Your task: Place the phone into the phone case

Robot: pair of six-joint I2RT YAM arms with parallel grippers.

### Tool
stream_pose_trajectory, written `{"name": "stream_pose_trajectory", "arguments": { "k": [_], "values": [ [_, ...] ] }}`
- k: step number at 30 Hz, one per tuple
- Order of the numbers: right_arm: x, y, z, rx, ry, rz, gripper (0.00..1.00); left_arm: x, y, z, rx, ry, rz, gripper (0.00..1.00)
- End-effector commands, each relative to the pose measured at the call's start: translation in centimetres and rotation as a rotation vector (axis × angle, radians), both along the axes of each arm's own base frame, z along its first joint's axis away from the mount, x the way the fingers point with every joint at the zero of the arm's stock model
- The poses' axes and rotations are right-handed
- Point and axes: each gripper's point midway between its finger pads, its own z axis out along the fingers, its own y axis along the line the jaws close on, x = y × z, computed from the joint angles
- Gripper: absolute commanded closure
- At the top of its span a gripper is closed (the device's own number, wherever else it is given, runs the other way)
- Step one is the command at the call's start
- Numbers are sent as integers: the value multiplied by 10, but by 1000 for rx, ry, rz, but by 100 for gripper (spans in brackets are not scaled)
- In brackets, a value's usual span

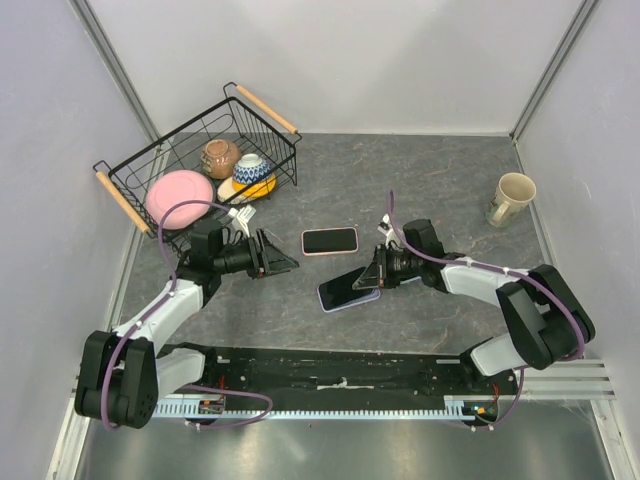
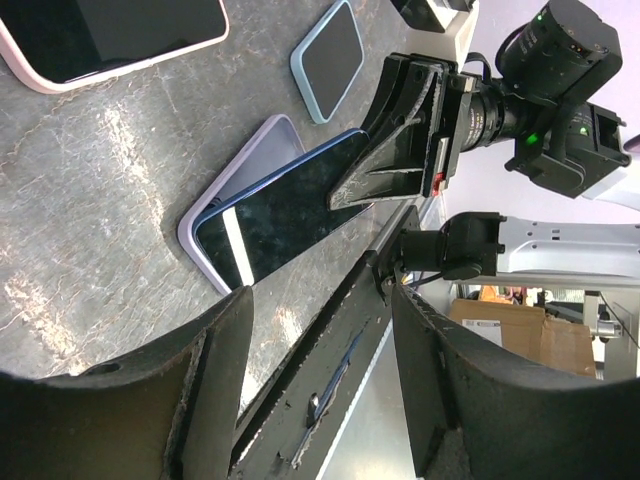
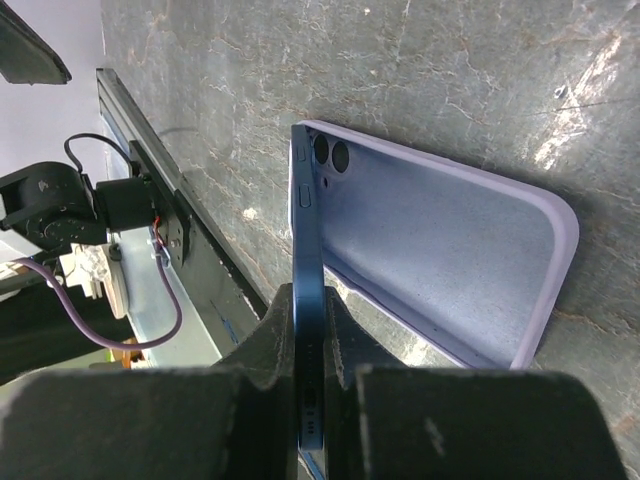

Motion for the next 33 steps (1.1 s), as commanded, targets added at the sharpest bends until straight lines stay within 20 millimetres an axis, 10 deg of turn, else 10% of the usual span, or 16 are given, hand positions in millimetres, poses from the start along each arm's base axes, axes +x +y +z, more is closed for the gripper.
{"name": "stream_pose_trajectory", "arguments": {
  "k": [1, 33],
  "values": [
    [-20, -10, -32, -76, 88, -29, 100, 6, 3, 12, 28, -75, 15, 36],
    [-11, 9, 23, -37, 49, -154, 100, -3, -13, -9, 180, -67, -30, 37]
  ]
}}
